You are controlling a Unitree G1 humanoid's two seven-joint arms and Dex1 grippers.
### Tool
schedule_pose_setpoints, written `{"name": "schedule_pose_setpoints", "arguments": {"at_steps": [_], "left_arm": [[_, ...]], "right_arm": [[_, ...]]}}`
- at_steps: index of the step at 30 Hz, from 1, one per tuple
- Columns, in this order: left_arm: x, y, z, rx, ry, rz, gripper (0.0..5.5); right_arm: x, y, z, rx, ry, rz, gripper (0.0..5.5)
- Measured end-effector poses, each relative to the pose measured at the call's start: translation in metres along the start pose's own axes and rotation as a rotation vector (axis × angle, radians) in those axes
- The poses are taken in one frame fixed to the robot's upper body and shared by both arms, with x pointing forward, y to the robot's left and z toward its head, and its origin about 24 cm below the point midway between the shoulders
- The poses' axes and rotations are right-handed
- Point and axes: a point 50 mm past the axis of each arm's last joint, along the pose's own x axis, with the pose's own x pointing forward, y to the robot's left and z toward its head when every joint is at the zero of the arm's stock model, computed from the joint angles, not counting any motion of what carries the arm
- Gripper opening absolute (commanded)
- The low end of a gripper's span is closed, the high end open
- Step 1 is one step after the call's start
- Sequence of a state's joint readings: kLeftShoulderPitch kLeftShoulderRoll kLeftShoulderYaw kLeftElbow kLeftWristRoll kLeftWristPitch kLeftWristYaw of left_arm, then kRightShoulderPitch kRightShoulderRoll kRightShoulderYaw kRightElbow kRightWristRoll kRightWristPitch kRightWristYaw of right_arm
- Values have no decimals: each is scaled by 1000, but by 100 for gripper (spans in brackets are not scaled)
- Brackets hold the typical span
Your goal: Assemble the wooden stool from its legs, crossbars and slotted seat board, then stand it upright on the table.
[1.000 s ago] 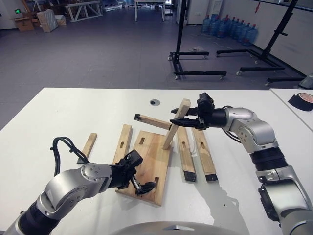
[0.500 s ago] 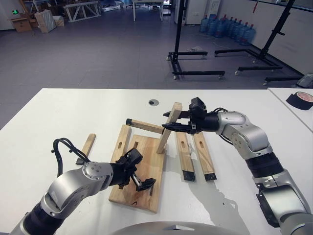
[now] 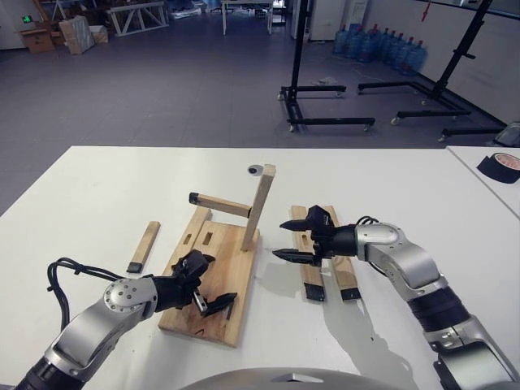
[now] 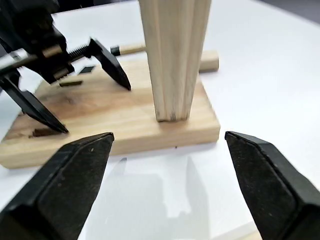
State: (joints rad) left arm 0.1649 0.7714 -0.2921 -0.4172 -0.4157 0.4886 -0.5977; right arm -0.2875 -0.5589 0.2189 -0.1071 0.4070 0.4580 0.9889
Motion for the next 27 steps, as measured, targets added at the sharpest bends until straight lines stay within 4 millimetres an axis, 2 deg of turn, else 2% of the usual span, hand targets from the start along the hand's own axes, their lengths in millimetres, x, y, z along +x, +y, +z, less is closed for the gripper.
{"name": "schedule_pose_setpoints", "arguments": {"at_steps": [3, 8, 10, 12, 15, 16, 18, 20, 23, 27], "left_arm": [[0, 3, -6, -5, -45, -6, 540], [-2, 4, -12, -43, -93, -8, 540], [-3, 4, -12, -50, -97, -6, 540], [-3, 4, -11, -67, -101, -7, 540], [-1, 1, -5, -104, -88, -1, 540], [1, -1, -2, -119, -84, 8, 540], [6, -6, 5, -135, -69, 13, 540], [9, -12, 11, -152, -54, 5, 540], [11, -17, 14, -172, -33, -22, 540], [10, -14, 12, -207, -45, -35, 540]], "right_arm": [[-18, 0, 36, -36, -176, -47, 410], [-49, -5, 126, -135, -561, -122, 410], [-49, -6, 148, -169, -629, -135, 410], [-44, -5, 162, -171, -674, -130, 410], [-18, 3, 160, -118, -662, -45, 410], [-1, 6, 150, -69, -623, 4, 410], [33, 15, 109, 58, -458, 76, 410], [38, 20, 103, -10, -397, 64, 410], [38, 28, 101, -35, -397, 88, 410], [38, 28, 101, -62, -394, 75, 410]]}}
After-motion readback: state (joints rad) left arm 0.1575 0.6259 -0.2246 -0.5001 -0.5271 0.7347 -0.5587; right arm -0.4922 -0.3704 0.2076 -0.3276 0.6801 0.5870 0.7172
